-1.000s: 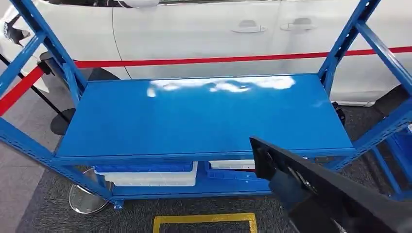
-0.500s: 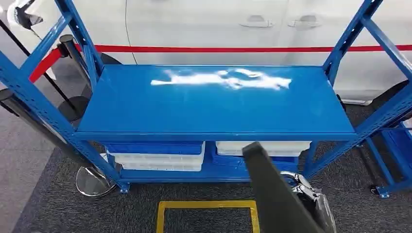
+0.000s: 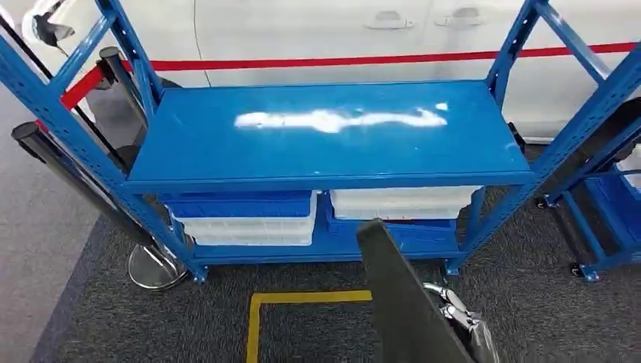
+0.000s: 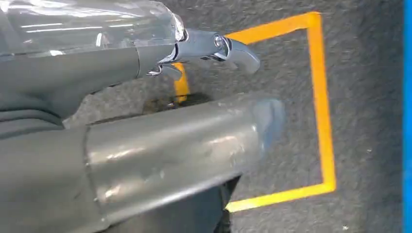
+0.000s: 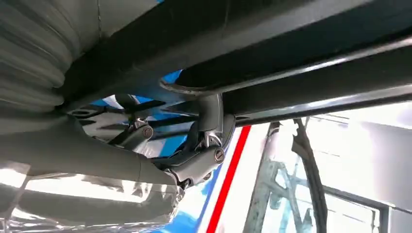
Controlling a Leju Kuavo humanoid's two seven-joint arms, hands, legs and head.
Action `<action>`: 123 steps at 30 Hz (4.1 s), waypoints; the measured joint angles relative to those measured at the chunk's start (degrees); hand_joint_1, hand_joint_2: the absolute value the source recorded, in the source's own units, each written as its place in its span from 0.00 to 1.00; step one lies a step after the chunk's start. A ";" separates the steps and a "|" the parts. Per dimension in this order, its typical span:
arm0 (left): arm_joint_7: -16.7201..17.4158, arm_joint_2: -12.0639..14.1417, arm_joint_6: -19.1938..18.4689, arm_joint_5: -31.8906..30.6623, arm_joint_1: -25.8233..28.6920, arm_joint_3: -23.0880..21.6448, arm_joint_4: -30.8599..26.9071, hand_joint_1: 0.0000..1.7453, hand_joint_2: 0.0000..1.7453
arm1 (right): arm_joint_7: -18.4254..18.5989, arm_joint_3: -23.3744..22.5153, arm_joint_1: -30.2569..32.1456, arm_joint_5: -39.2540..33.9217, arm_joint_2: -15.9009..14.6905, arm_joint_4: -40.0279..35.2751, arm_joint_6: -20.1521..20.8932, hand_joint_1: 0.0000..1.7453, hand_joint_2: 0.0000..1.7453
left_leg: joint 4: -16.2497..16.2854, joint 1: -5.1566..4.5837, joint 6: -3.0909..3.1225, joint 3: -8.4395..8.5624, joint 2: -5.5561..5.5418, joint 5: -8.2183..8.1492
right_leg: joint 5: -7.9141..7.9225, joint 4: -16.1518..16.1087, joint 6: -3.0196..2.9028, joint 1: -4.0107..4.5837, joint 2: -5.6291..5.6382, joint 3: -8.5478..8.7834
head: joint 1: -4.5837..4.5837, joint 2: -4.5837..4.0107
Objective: Take the parts from the cabinet and place them on the table.
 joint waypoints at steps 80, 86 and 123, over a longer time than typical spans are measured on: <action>1.68 -0.02 3.76 1.49 -0.79 -3.06 0.24 0.00 0.00 | -1.07 5.75 -0.11 -2.18 1.33 0.31 -8.11 1.00 1.00 | -9.86 -0.01 2.61 5.74 0.76 7.82 | -6.13 19.41 3.44 -0.29 0.36 -8.10 | 0.15 0.02; 1.70 -0.02 3.76 1.49 -0.92 -3.13 0.24 0.00 0.00 | -1.03 5.75 0.04 -2.40 1.33 0.02 -8.33 1.00 1.00 | -8.91 -0.17 1.06 3.39 0.57 10.33 | -4.45 1.50 1.73 0.36 0.56 3.54 | 0.09 0.02; 1.79 0.31 3.52 1.60 -0.87 -4.42 0.35 0.00 0.00 | -1.01 7.22 0.71 -1.40 1.51 0.02 -9.88 1.00 1.00 | 2.98 0.13 -0.61 0.44 0.36 -2.54 | -0.53 1.48 -0.63 0.08 0.00 -1.34 | -0.11 0.02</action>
